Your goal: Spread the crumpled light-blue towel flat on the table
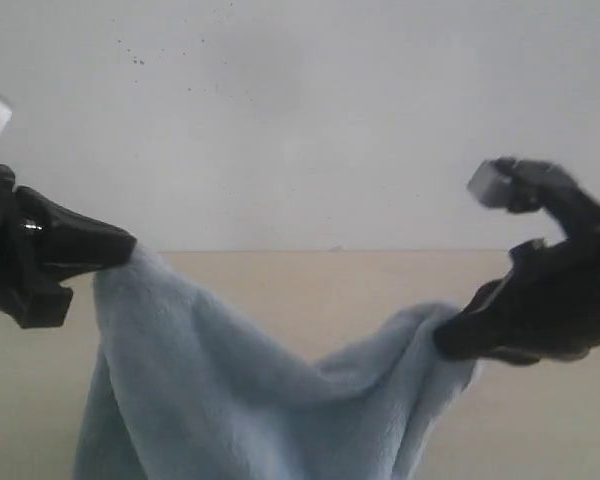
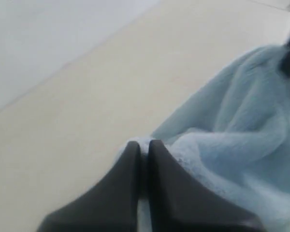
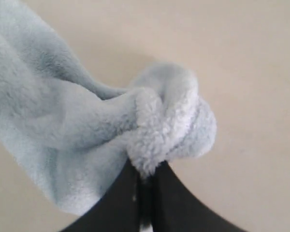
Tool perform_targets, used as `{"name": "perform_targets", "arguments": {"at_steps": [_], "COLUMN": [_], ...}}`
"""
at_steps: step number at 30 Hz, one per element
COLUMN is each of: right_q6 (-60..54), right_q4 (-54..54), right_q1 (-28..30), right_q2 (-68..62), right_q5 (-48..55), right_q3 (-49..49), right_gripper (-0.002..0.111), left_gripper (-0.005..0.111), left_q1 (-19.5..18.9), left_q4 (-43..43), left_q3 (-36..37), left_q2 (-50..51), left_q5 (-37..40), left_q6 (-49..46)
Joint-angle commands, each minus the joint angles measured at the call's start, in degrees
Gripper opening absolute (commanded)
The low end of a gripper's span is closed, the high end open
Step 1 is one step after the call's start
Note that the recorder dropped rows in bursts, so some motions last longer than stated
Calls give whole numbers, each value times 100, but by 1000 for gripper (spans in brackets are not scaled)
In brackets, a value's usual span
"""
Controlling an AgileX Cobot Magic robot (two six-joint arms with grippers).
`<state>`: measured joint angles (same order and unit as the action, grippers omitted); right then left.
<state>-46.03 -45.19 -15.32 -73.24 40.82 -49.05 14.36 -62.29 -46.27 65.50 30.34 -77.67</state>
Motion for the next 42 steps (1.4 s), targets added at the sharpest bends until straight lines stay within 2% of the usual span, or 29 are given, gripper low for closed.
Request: {"name": "perform_targets", "arguments": {"at_steps": [1, 5, 9, 16, 18, 23, 25, 27, 31, 38, 40, 42], "right_q6": [566, 566, 768, 949, 949, 926, 926, 988, 1277, 2094, 2412, 2456], "right_q4": [709, 869, 878, 878, 878, 878, 878, 878, 1007, 1400, 1386, 1297], "right_q1": [170, 170, 170, 159, 159, 159, 159, 159, 159, 228, 445, 772], "right_q2": [1000, 972, 395, -469, -561, -678, -689, -689, -689, -804, -1092, -1537], "right_q5": [-800, -1186, -1602, -1183, -1093, -1135, -1299, -1551, -2061, -2921, -2918, -2397], "right_q3": [-22, 119, 492, 504, 504, 504, 504, 504, 504, 504, 418, 152], "right_gripper": [0, 0, 0, 0, 4, 30, 40, 46, 46, 46, 42, 34], "left_gripper": [4, 4, 4, 5, 11, 43, 53, 60, 61, 61, 61, 61], "left_q1": [17, 17, 17, 17, 17, 17, 17, 17, 17, 17, 17, 17], "left_q4": [170, 170, 180, 213, 213, 171, 140, -92, -414, -414, -414, -394], "left_q3": [289, 377, 630, 734, 734, 734, 734, 697, 607, 627, 655, 666], "left_q2": [-527, -637, -395, 93, 173, 316, 316, 316, 316, 344, 411, 534], "left_q5": [-1336, -1366, -1366, -1108, -920, -916, -941, -941, -963, -1618, -1660, -1601], "left_q6": [593, 581, 551, 370, 258, 258, 258, 258, 258, 271, 613, 1158]}}
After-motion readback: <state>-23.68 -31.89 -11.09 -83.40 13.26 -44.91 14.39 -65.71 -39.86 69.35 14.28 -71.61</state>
